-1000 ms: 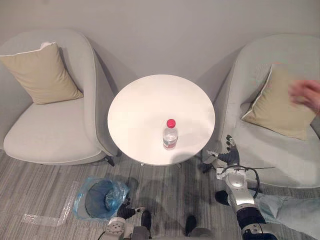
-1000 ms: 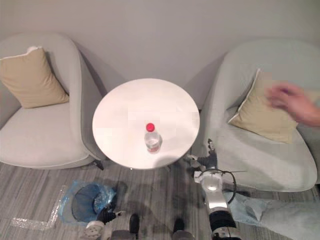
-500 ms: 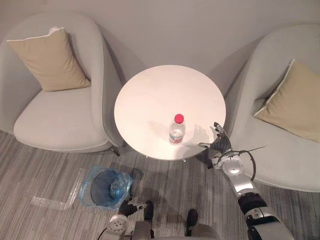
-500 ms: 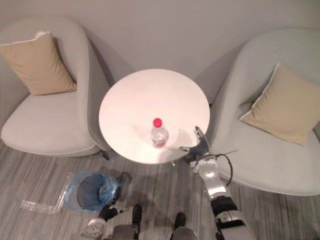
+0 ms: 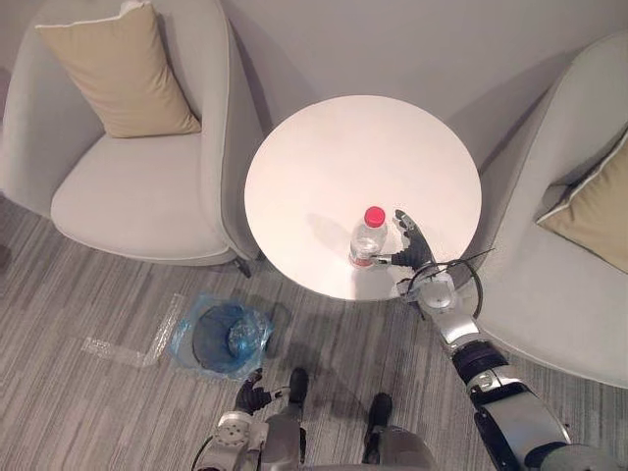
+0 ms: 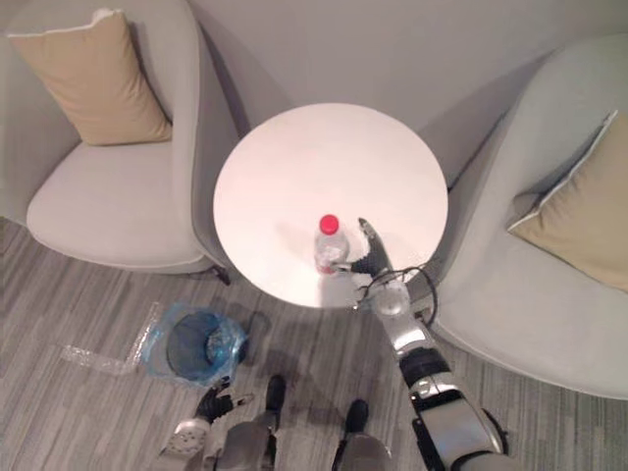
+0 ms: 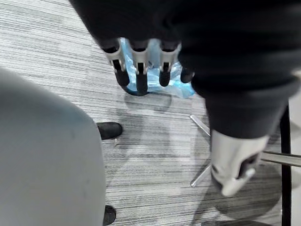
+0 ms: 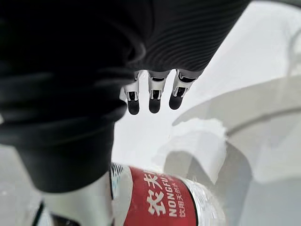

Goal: Gather rubbish on tea table into small bin, then transfer packed bag to large trash can.

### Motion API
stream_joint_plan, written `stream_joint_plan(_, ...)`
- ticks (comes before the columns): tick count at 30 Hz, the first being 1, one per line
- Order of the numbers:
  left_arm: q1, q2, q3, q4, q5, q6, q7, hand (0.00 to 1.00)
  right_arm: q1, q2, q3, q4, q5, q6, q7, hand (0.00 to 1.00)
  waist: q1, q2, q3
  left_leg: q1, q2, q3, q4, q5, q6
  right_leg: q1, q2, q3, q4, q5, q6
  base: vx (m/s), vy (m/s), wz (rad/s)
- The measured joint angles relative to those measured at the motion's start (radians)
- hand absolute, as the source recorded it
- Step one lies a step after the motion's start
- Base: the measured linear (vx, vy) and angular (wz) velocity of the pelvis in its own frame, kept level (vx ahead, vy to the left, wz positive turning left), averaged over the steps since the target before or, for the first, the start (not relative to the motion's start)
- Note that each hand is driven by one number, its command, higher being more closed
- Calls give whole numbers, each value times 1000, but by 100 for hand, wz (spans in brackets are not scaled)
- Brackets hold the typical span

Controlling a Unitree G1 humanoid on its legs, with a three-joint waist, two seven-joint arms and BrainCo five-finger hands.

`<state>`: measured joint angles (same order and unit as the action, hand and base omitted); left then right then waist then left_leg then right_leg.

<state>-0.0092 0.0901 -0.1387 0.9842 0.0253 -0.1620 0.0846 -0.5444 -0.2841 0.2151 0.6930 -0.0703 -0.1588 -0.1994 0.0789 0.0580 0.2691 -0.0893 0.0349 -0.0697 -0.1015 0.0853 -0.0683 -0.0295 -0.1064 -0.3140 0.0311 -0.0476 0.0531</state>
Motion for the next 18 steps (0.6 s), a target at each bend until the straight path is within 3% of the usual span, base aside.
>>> stream_joint_plan(11,-9,0,-6,-17,-10,0,3,0,-60,2,25,1,5,2,-18,100,24,1,19,-15,-1,-24,0,11,-2,-3,0,-18,1,0,0,-10,3,6)
stream_joint_plan(18,-9,0,-6,-19,-9,2,4,0,-50,2,24,-12,12,2,-15,100,23,1,19,-12,-2,-24,0,11,-2,-1,-1,-17,1,0,0,0,0,0)
